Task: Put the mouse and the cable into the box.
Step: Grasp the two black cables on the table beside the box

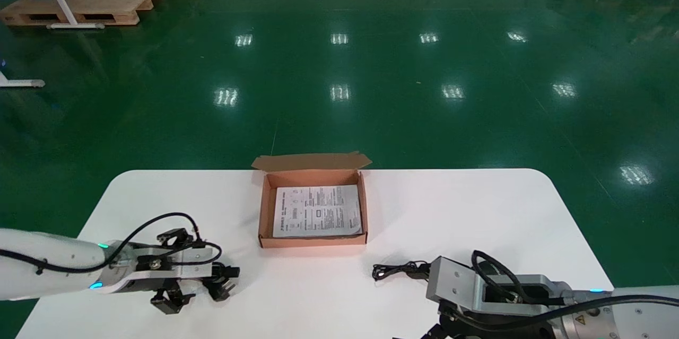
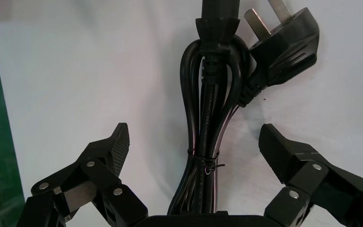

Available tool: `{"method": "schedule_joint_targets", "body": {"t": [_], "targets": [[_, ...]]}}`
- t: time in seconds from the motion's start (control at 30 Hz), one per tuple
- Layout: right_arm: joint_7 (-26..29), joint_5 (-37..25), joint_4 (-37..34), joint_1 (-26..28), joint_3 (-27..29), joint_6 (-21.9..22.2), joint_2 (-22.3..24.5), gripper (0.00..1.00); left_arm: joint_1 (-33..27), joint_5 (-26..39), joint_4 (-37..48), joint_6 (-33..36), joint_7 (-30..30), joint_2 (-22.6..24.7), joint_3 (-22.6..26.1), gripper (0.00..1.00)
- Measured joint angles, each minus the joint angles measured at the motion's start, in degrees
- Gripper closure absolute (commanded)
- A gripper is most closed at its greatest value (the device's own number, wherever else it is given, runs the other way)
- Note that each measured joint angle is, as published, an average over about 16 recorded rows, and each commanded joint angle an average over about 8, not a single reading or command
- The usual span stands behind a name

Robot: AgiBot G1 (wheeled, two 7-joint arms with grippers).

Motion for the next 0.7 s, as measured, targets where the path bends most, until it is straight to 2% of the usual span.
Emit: {"method": "schedule_joint_targets", "body": {"t": [0.7], "targets": [[-0.85, 1.39, 0.44, -0.73, 0.33, -0.43, 0.42, 0.00, -5.07, -1.87, 8.40, 2.44, 2.26, 2.46, -0.47, 0.00]]}}
